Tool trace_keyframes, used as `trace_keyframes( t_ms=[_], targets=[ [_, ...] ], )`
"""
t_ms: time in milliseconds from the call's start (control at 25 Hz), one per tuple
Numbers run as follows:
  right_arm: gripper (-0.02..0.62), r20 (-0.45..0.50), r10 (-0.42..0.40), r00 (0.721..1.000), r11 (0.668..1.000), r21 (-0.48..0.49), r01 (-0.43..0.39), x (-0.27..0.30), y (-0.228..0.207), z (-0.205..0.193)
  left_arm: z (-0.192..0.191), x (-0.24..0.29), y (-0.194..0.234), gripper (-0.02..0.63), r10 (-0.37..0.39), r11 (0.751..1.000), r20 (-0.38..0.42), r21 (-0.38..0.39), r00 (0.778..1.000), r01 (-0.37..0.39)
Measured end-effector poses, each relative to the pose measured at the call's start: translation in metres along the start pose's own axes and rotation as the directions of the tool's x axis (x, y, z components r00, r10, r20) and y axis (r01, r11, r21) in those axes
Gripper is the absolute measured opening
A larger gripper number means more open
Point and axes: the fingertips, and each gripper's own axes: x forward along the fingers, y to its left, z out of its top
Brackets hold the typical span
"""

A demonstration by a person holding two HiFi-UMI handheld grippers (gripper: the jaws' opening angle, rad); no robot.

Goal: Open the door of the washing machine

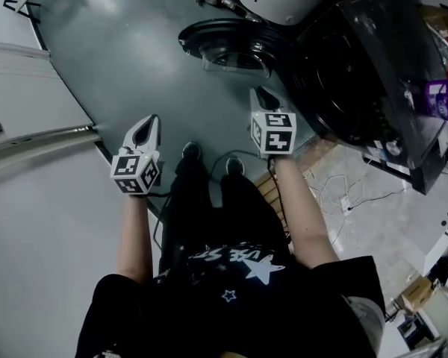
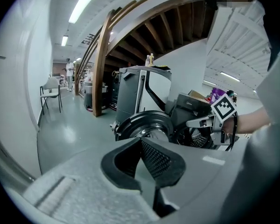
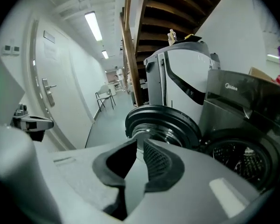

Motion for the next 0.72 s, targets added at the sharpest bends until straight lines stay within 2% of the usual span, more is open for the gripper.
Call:
trace_keyframes(
  t_ms=[240,360,520,720],
  targets=[
    [0.031,-0.006,0.031,1.000,0.997,-0.073,-0.031,-0.031,-0.024,0.003,-0.004,-0.041,-0.031,0.011,0.067,0.997,0.012,-0.047,0.998,-0.066],
    [0.007,-0.018,0.029,0.999,0.997,-0.071,-0.031,-0.043,-0.029,0.002,-0.007,-0.057,-0.036,0.010,0.092,0.992,0.016,-0.084,0.996,-0.090],
    [0.005,-0.019,0.023,1.000,0.998,-0.051,-0.024,-0.058,-0.023,0.002,-0.007,-0.071,-0.040,0.011,0.095,0.991,0.020,-0.097,0.995,-0.093],
    [0.005,0.009,0.014,1.000,0.998,-0.057,-0.014,-0.075,-0.008,0.013,0.006,-0.088,-0.038,0.011,0.089,0.993,0.073,-0.080,0.993,-0.083]
  ],
)
